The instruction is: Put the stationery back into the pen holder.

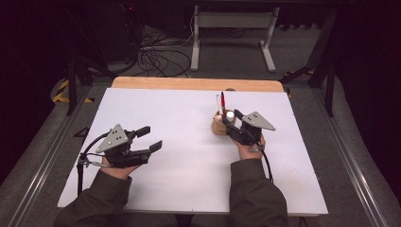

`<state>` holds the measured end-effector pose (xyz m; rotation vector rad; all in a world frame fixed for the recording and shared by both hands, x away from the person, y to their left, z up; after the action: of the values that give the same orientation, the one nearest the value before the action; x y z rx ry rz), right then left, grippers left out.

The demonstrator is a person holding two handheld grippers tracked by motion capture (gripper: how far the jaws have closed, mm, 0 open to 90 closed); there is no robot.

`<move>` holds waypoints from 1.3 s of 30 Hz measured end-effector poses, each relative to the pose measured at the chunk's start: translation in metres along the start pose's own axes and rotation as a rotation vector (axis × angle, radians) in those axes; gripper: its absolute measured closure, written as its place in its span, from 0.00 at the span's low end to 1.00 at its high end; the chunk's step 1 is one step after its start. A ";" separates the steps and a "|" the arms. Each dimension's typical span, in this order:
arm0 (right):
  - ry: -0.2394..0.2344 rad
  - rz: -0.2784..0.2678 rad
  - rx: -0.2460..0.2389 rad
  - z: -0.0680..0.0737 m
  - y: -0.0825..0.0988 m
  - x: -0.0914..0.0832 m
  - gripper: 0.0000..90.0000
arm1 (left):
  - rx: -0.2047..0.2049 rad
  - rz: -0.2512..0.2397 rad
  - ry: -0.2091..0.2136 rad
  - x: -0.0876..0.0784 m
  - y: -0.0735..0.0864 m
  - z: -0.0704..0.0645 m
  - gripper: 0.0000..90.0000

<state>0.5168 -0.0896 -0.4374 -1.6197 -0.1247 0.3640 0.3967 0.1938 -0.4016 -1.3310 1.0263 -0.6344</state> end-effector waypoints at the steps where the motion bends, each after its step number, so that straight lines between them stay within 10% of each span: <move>1: -0.004 0.000 -0.004 0.001 0.000 -0.001 0.48 | 0.001 0.000 0.000 0.000 0.000 0.000 0.36; 39: -0.163 -0.011 -0.004 0.021 -0.016 -0.030 0.24 | 0.006 -0.013 -0.008 -0.007 -0.005 -0.001 0.36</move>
<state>0.4848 -0.0775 -0.4178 -1.5912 -0.2584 0.4875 0.3940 0.1982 -0.3947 -1.3348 1.0094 -0.6416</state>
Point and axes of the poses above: each handheld gripper's, and its own axes: x roughly forward along the jaws, y roughly out of its underside, z roughly to its left, the point moved 8 cm from there along x, roughly forward along the jaws, and after that the axes turned 14 degrees about y, right-handed, at the moved point
